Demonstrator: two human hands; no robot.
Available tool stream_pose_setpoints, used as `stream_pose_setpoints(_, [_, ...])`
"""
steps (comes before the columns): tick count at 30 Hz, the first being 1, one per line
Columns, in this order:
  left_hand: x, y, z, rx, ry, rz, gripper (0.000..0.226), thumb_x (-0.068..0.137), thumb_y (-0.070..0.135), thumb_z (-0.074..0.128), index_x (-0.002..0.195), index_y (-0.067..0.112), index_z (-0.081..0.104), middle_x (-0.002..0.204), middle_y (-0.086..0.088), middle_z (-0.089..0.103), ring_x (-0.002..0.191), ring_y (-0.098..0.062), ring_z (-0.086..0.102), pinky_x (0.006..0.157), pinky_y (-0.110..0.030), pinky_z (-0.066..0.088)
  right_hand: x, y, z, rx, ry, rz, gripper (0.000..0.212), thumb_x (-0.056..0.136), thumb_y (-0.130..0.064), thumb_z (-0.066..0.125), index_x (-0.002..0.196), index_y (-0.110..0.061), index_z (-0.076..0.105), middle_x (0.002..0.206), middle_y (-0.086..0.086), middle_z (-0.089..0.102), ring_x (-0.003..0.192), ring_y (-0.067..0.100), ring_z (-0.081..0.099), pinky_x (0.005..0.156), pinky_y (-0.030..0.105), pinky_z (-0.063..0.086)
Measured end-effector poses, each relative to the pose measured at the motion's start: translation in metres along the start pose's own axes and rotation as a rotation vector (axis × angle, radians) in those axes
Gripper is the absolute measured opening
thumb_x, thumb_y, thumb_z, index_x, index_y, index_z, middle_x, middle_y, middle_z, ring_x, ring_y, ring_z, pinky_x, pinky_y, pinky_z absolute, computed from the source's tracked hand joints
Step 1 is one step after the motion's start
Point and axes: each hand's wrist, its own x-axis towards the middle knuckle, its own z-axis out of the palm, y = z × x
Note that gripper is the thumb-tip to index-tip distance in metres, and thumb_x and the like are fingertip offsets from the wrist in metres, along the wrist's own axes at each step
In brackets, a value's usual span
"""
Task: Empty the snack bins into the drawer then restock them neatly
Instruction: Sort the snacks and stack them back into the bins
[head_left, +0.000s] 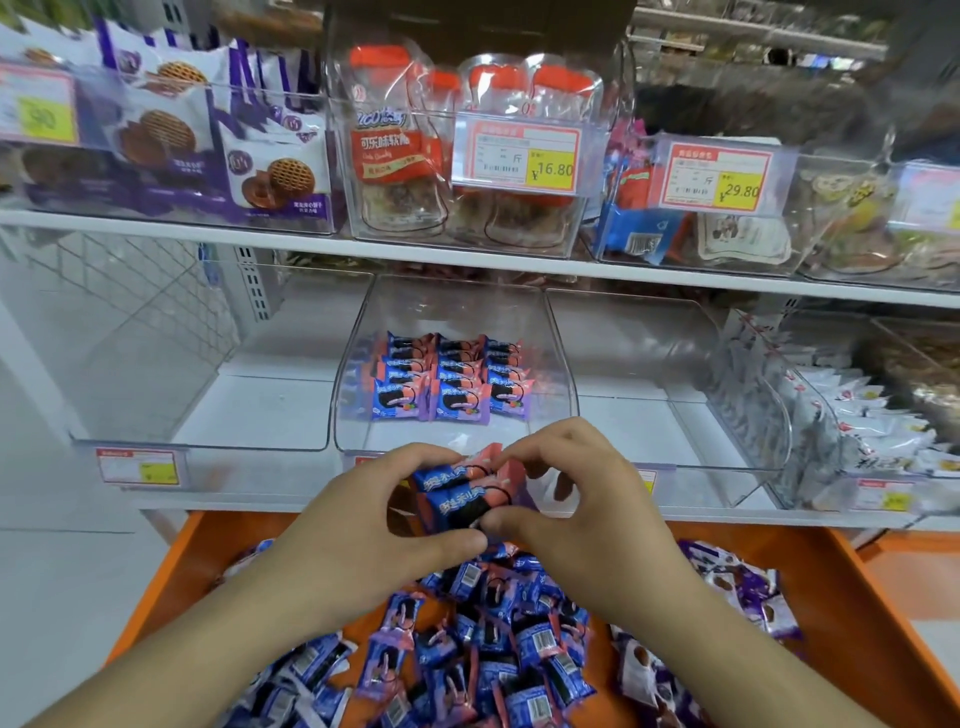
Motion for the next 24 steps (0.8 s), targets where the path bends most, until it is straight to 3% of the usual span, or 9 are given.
stream_pose_setpoints(3, [0.005,-0.004,0.002,0.006,0.039,0.025,0.059,0.072,0.060,0.085,0.125,0.054,0.059,0.114,0.026,0.069,0.102,0.000,0.069,0.092,-0.031,0.057,0.001,0.001,0.006,0.032,-0.007,0.005,0.033,0.079,-0.035,0.089,0.104,-0.048,0.071,0.108,-0.021,0.057,0.106,0.002,0.055,0.084,0.012,0.041])
stream_pose_setpoints(8, [0.026,0.002,-0.012,0.092,0.103,0.112,0.048,0.074,0.046,0.090,0.115,0.048,0.067,0.107,0.027,0.072,0.094,0.003,0.070,0.090,-0.032,0.057,0.019,0.008,-0.010,0.058,-0.015,-0.016,0.033,0.091,-0.044,0.073,0.122,-0.051,0.065,0.113,-0.024,0.059,0.111,-0.001,0.056,0.091,0.018,0.046])
stream_pose_setpoints(12, [0.075,0.009,-0.019,0.245,0.181,0.185,0.054,0.075,0.051,0.087,0.121,0.049,0.059,0.108,0.029,0.067,0.086,0.008,0.067,0.076,-0.020,0.056,0.059,0.040,-0.036,-0.268,0.062,-0.058,0.057,0.096,-0.040,0.070,0.148,-0.034,0.049,0.143,-0.021,0.047,0.134,0.000,0.043,0.113,0.022,0.036])
stream_pose_setpoints(15, [0.127,0.006,-0.006,0.340,0.151,0.185,0.052,0.076,0.048,0.087,0.118,0.042,0.057,0.107,0.024,0.069,0.086,0.009,0.064,0.069,-0.010,0.048,0.074,0.063,-0.040,-0.336,0.045,0.021,0.064,0.099,-0.039,0.068,0.155,-0.031,0.039,0.155,-0.017,0.038,0.145,0.006,0.034,0.119,0.024,0.030])
stream_pose_setpoints(19, [0.179,-0.010,0.020,0.427,0.084,0.162,0.060,0.074,0.047,0.091,0.124,0.034,0.062,0.111,0.012,0.066,0.098,-0.010,0.062,0.086,-0.029,0.051,0.081,0.080,-0.037,-0.330,0.026,0.058,0.059,0.101,-0.041,0.064,0.154,-0.034,0.038,0.153,-0.019,0.038,0.142,0.003,0.032,0.106,0.012,0.023])
stream_pose_setpoints(21, [0.196,-0.018,0.030,0.481,0.068,0.192,0.064,0.073,0.050,0.090,0.129,0.035,0.061,0.102,0.014,0.059,0.096,-0.012,0.056,0.084,-0.028,0.047,0.086,0.083,-0.036,-0.327,0.040,0.055,0.057,0.101,-0.039,0.065,0.152,-0.034,0.040,0.150,-0.019,0.039,0.139,0.002,0.032,0.102,0.010,0.021])
stream_pose_setpoints(24, [0.214,-0.025,0.039,0.595,0.082,0.243,0.066,0.074,0.057,0.086,0.132,0.041,0.059,0.110,0.012,0.055,0.112,-0.017,0.054,0.097,-0.033,0.043,0.089,0.090,-0.033,-0.319,0.035,0.036,0.056,0.101,-0.037,0.066,0.152,-0.036,0.041,0.150,-0.021,0.041,0.140,0.003,0.033,0.105,0.011,0.022])
